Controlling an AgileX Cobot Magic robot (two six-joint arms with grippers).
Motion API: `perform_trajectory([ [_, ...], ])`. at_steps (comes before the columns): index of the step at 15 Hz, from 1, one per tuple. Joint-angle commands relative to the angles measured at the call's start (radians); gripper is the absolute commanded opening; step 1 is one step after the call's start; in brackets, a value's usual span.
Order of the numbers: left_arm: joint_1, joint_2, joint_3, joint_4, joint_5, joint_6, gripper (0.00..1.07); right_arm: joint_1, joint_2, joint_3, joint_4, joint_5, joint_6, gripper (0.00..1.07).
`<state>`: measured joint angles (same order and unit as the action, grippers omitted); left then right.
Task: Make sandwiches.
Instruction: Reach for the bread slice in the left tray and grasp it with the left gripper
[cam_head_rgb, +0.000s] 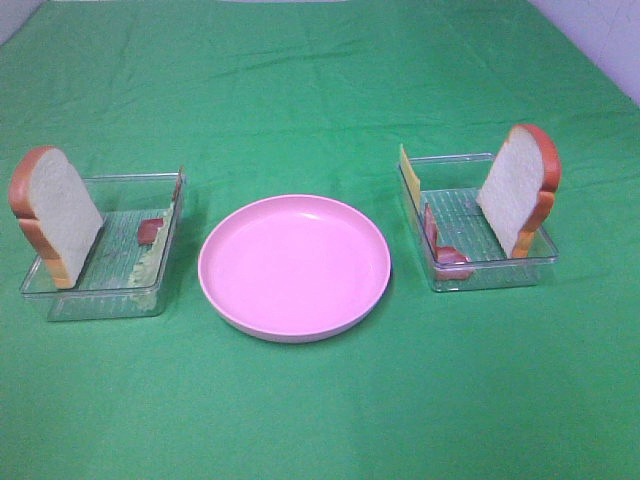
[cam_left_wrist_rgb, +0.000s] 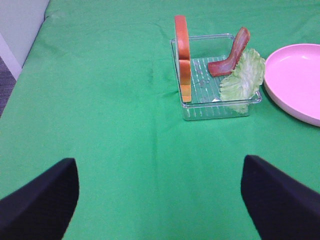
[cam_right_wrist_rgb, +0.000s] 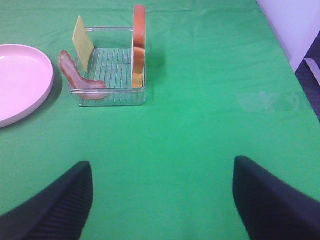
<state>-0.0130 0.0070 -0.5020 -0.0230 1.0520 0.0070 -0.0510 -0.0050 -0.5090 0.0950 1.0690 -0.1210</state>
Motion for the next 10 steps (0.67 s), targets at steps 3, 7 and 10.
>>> perform_trajectory([
  [3, 0.0, 0.003, 0.002, -0.002, -0.007, 0.003, 0.83, -0.004, -0.013, 0.002, -0.001, -0.009, -0.008, 0.74],
  [7, 0.0, 0.003, 0.002, -0.002, -0.007, 0.003, 0.83, -0.004, -0.013, 0.002, -0.001, -0.009, -0.008, 0.74],
  [10, 0.0, 0.003, 0.002, -0.002, -0.007, 0.003, 0.83, -0.004, -0.013, 0.002, -0.001, -0.009, -0.008, 0.74],
])
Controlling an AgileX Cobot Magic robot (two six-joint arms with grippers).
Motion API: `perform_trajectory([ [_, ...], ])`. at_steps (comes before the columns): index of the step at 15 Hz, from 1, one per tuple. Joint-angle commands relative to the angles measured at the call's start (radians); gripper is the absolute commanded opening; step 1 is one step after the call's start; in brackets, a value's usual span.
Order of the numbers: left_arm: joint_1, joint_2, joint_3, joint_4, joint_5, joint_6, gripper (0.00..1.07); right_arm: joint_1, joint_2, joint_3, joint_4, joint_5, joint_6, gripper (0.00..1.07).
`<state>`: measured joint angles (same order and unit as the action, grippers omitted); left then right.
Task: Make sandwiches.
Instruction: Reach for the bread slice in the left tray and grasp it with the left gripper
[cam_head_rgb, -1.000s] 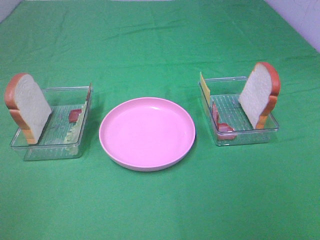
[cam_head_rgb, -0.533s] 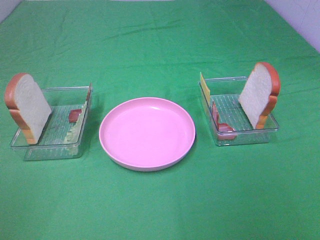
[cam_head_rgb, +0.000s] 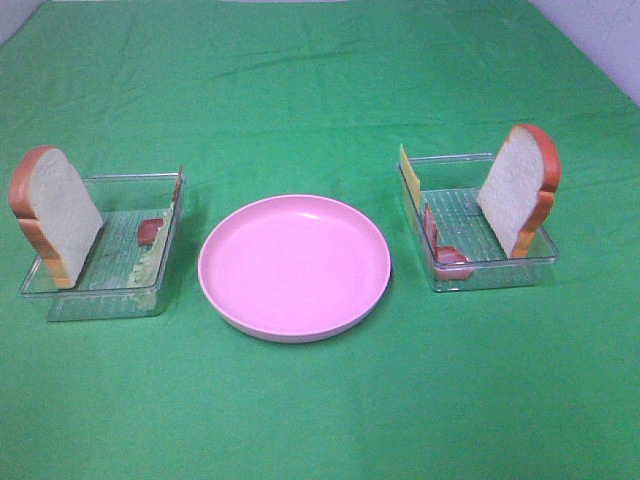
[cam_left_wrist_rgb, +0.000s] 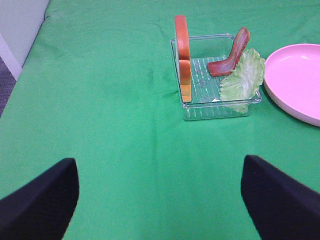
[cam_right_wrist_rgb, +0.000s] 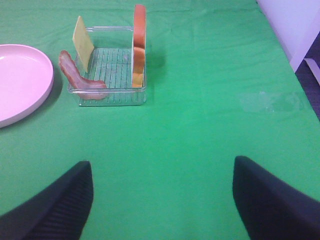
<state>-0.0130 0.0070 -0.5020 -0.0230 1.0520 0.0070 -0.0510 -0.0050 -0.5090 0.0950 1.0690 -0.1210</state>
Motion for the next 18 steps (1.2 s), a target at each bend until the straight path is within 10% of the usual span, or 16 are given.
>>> perform_trajectory([
  [1, 0.0, 0.003, 0.002, -0.002, -0.007, 0.003, 0.83, -0.004, -0.013, 0.002, -0.001, -0.009, -0.008, 0.74],
  [7, 0.0, 0.091, -0.079, -0.003, -0.3, -0.007, 0.83, -0.004, -0.013, 0.002, -0.001, -0.009, -0.008, 0.74],
  [14, 0.0, 0.801, -0.244, -0.017, -0.407, -0.002, 0.83, -0.004, -0.013, 0.002, -0.001, -0.009, -0.008, 0.74],
  [18, -0.003, 1.251, -0.538, -0.069, -0.191, -0.001, 0.82, -0.004, -0.013, 0.002, -0.001, -0.009, -0.008, 0.74],
])
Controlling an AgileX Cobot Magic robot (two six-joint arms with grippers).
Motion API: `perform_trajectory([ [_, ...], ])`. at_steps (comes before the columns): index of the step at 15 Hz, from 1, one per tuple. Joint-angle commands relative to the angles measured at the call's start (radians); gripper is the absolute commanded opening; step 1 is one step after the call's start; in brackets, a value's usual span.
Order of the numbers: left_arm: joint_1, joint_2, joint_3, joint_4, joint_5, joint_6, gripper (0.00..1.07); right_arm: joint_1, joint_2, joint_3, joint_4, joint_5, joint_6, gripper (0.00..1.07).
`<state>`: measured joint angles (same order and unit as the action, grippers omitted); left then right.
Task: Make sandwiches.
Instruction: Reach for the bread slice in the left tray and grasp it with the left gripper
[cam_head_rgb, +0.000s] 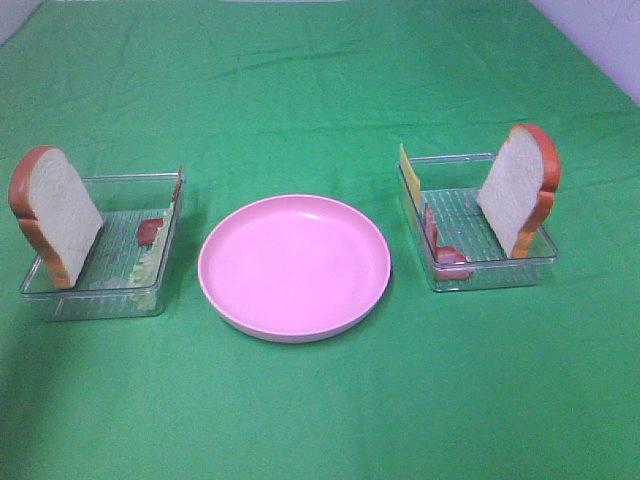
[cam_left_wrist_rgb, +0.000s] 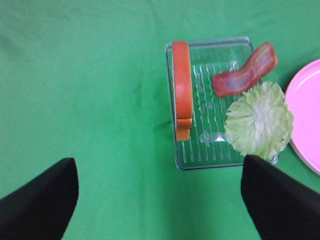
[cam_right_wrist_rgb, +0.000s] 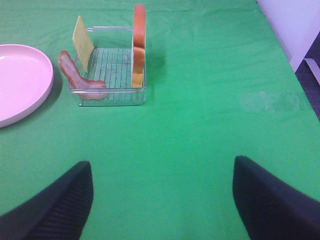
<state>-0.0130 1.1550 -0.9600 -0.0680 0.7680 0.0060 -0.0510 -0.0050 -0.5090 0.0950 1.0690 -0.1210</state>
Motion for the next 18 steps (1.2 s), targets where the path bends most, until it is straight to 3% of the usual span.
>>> perform_trajectory([
  [1, -0.003, 0.149, -0.118, -0.024, 0.139, 0.0, 0.81, -0.004, -0.013, 0.002, -0.001, -0.009, -0.008, 0.74],
  [4, -0.003, 0.353, -0.284, -0.022, 0.301, 0.0, 0.8, -0.004, -0.013, 0.002, -0.001, -0.009, -0.008, 0.74],
  [8, -0.029, 0.543, -0.407, -0.035, 0.254, 0.004, 0.8, -0.004, -0.013, 0.002, -0.001, -0.009, -0.008, 0.74],
  [15, -0.064, 0.697, -0.41, -0.025, 0.143, -0.006, 0.78, -0.004, -0.012, 0.002, 0.0, -0.009, -0.008, 0.74],
  [18, -0.064, 0.737, -0.41, -0.004, 0.117, -0.006, 0.67, -0.004, -0.012, 0.002, 0.0, -0.009, -0.008, 0.74],
])
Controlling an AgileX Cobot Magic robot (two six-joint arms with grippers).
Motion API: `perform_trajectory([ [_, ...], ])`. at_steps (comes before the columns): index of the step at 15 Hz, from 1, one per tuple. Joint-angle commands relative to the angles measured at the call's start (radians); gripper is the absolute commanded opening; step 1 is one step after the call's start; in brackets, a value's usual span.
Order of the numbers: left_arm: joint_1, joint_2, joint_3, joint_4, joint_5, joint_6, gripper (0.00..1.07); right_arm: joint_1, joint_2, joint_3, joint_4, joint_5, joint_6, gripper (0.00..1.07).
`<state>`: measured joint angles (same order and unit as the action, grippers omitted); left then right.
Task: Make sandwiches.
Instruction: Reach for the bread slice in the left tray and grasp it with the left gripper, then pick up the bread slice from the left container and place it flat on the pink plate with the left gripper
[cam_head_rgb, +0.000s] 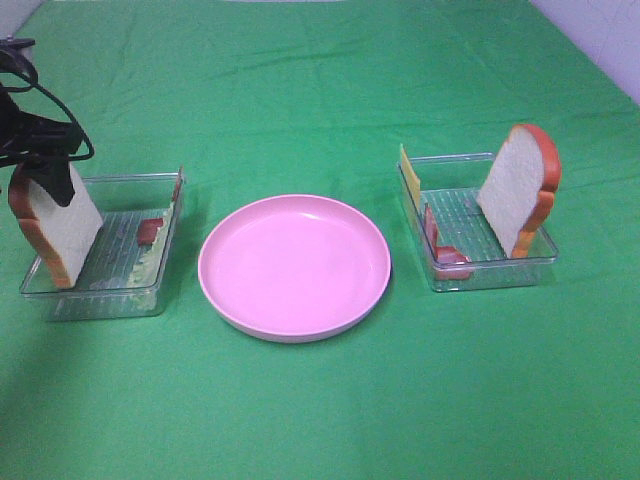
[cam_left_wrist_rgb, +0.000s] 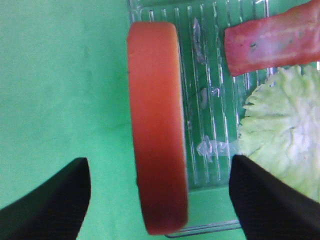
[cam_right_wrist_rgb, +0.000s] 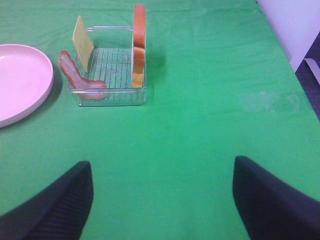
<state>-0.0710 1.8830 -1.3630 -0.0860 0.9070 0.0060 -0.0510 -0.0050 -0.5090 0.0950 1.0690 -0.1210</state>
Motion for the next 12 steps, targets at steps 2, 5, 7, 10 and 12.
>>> perform_trajectory([
  [2, -0.006, 0.012, -0.007, 0.024, -0.055, -0.006, 0.5, -0.004, -0.012, 0.002, 0.0, -0.009, -0.008, 0.74],
  [5, -0.006, 0.012, -0.007, 0.024, -0.083, -0.006, 0.14, -0.004, -0.012, 0.002, 0.0, -0.009, -0.008, 0.74],
  [7, -0.006, 0.012, -0.007, 0.023, -0.082, -0.006, 0.06, -0.004, -0.012, 0.002, 0.0, -0.009, -0.008, 0.74],
  [10, -0.006, -0.018, -0.007, -0.002, -0.047, -0.006, 0.0, -0.004, -0.012, 0.002, 0.0, -0.009, -0.008, 0.74],
  [12, -0.006, -0.076, -0.008, -0.034, -0.045, -0.006, 0.0, -0.004, -0.012, 0.002, 0.0, -0.009, -0.008, 0.74],
])
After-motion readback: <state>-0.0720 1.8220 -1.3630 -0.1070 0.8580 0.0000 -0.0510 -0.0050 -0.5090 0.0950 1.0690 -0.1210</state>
